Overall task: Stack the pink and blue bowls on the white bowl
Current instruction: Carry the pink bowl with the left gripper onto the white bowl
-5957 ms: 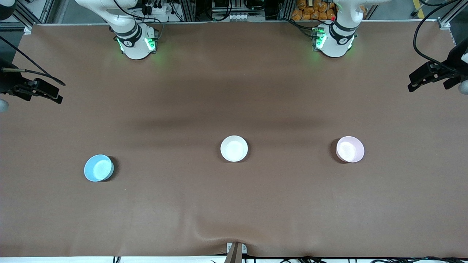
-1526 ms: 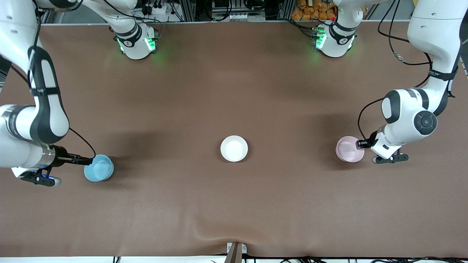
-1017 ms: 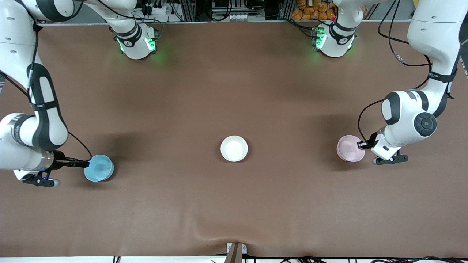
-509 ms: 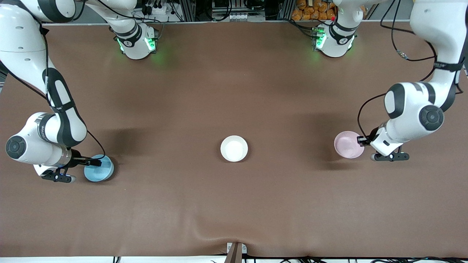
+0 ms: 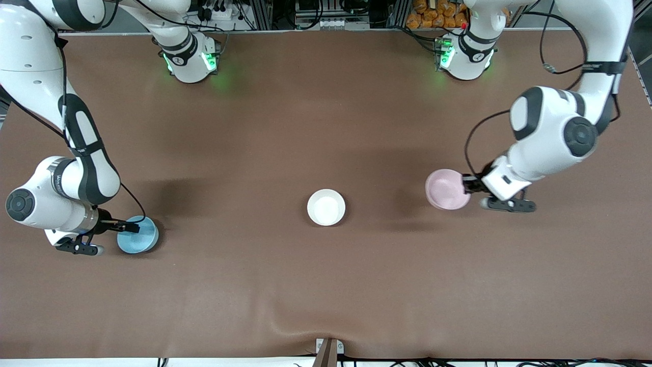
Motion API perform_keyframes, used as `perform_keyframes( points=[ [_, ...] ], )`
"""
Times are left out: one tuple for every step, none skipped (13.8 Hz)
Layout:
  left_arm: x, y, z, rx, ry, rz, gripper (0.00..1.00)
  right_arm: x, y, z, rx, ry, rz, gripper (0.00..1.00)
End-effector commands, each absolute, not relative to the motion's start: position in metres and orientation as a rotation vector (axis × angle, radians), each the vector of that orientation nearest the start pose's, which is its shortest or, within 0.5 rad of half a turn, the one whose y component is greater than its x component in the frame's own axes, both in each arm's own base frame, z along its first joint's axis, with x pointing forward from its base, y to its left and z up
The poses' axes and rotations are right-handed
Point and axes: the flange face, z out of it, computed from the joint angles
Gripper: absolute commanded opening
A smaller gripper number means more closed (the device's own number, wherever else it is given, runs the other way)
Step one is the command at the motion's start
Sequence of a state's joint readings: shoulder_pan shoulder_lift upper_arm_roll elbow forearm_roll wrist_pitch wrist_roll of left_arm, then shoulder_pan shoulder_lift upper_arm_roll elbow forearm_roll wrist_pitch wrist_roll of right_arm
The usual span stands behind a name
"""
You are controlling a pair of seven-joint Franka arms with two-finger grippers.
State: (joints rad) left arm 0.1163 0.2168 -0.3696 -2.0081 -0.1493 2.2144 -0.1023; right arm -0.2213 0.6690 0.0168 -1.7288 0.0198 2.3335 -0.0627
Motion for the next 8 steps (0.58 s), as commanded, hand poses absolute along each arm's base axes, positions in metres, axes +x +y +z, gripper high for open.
perform_keyframes(
  points=[
    [0.567, -0.194, 0.374, -3.369, 0.03, 0.074, 0.0, 0.642, -0.135, 0.196, -3.086, 0.266, 0.101, 0.0],
    [0.564, -0.213, 0.375, -3.379, 0.035, 0.084, 0.0, 0.641, -0.135, 0.2, -3.087, 0.266, 0.092, 0.0],
    [0.562, -0.236, 0.378, -3.391, 0.063, 0.083, 0.0, 0.64, -0.134, 0.201, -3.088, 0.263, 0.092, 0.0],
    [0.561, -0.254, 0.379, -3.4, 0.075, 0.087, 0.0, 0.64, -0.135, 0.202, -3.088, 0.266, 0.09, 0.0],
    [0.56, -0.274, 0.382, -3.41, 0.088, 0.088, 0.0, 0.64, -0.135, 0.202, -3.088, 0.263, 0.09, 0.0],
    [0.56, -0.294, 0.379, -3.422, 0.066, 0.108, 0.0, 0.64, -0.135, 0.203, -3.088, 0.263, 0.09, 0.0],
    [0.561, -0.312, 0.379, -3.431, 0.013, 0.119, 0.0, 0.641, -0.135, 0.205, -3.088, 0.263, 0.085, 0.0],
    [0.563, -0.329, 0.378, -3.441, -0.033, 0.134, 0.0, 0.641, -0.136, 0.212, -3.091, 0.256, 0.071, 0.0]
  ],
)
